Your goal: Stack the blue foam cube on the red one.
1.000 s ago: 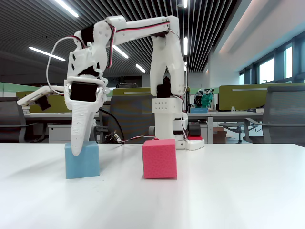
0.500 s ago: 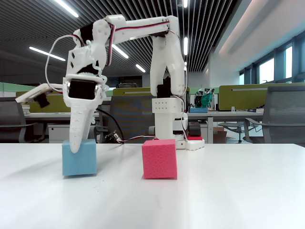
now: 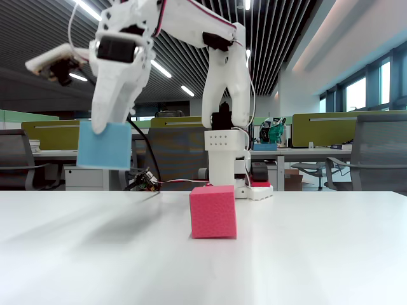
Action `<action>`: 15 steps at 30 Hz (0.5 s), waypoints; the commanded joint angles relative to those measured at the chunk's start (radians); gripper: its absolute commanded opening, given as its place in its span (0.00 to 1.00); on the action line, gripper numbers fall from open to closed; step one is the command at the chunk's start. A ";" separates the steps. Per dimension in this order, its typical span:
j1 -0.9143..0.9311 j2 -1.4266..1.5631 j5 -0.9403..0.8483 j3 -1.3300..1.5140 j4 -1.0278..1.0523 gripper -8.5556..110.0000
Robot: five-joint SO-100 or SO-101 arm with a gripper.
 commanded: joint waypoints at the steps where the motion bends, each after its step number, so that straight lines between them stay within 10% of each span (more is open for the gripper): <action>1: -0.051 0.101 0.083 -0.058 0.041 0.25; 15: -0.235 0.431 0.295 0.204 0.161 0.25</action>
